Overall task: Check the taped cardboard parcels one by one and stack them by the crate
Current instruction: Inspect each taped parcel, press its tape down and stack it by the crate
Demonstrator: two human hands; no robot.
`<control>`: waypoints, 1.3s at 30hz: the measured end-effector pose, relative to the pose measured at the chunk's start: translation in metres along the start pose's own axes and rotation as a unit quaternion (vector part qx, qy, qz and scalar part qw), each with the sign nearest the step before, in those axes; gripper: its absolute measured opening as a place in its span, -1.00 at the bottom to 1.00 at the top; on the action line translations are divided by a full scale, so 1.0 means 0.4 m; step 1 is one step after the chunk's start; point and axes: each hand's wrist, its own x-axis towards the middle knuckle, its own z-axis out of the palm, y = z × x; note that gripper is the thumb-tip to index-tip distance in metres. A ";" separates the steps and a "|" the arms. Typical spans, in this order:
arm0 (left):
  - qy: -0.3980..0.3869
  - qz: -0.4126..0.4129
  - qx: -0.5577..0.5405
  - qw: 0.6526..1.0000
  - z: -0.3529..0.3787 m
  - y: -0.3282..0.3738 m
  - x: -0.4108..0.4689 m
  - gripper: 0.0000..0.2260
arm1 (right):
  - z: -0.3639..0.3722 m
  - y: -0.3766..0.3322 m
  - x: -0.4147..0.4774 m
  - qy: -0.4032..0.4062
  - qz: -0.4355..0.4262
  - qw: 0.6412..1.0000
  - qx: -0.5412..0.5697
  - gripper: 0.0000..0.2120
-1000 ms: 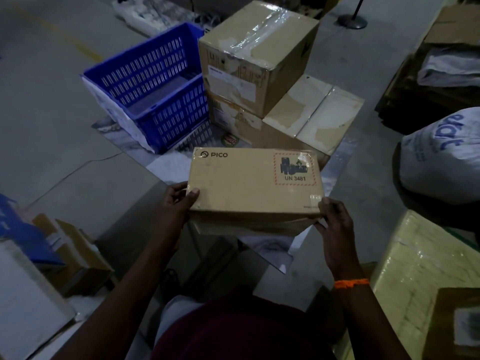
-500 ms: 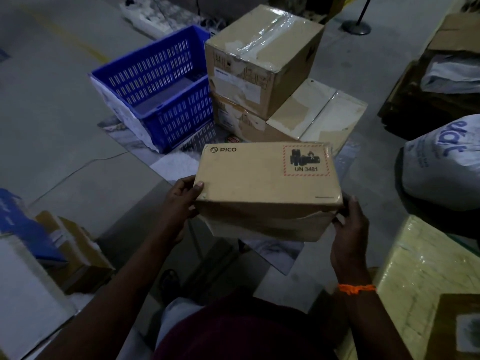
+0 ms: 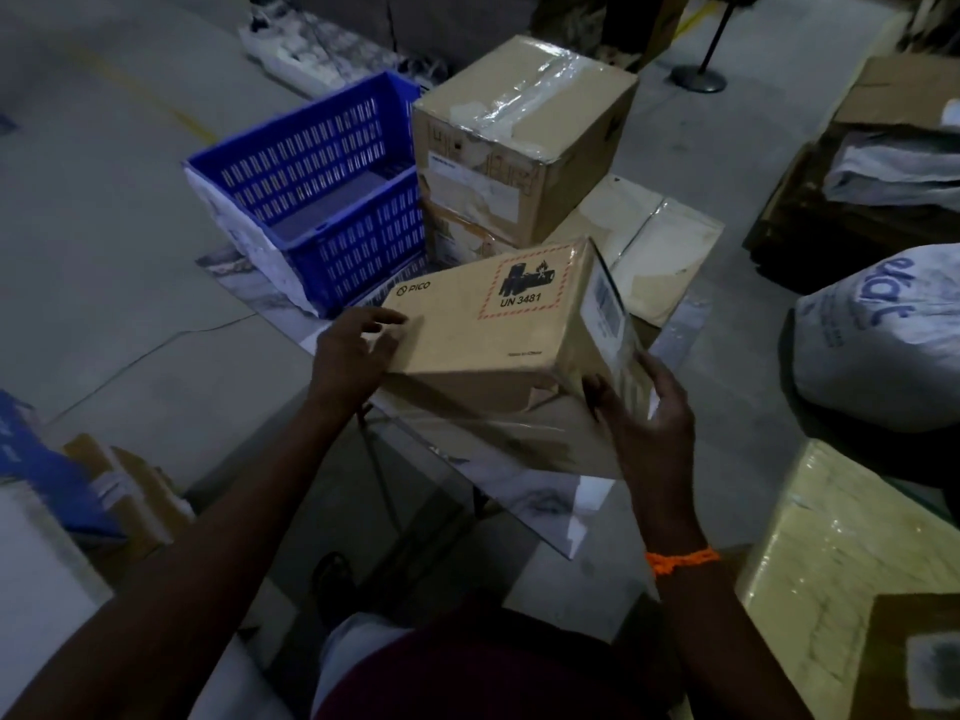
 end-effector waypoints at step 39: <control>-0.111 -0.133 -0.273 0.946 0.020 0.147 -0.067 -0.55 | -0.032 -0.017 0.077 -0.178 0.115 0.947 0.242 -0.63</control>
